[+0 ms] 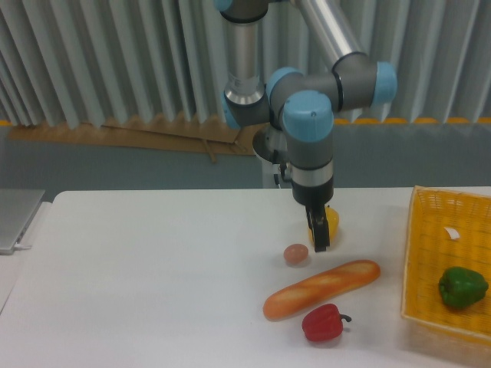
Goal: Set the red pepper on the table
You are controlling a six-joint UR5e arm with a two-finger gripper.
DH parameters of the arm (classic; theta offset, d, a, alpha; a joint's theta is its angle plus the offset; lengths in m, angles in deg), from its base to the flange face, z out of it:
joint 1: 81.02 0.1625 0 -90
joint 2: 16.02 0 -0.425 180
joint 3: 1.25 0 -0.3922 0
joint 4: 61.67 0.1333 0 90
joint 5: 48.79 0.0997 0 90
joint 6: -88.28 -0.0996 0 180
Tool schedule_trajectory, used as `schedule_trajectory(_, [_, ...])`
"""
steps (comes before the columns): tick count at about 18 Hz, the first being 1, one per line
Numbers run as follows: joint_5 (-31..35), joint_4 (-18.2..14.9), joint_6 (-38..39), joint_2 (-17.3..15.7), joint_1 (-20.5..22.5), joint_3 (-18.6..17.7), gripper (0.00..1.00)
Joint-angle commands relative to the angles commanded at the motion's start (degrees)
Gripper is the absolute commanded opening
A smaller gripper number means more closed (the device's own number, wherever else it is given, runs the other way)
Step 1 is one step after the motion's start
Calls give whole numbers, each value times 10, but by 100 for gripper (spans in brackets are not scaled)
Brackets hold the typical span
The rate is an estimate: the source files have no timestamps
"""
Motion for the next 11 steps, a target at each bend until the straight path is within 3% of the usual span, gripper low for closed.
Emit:
schedule_trajectory(5, [-57,-24,49,-12,34,3,100])
schedule_trajectory(11, [-63,-26,48,-13,40,1,100])
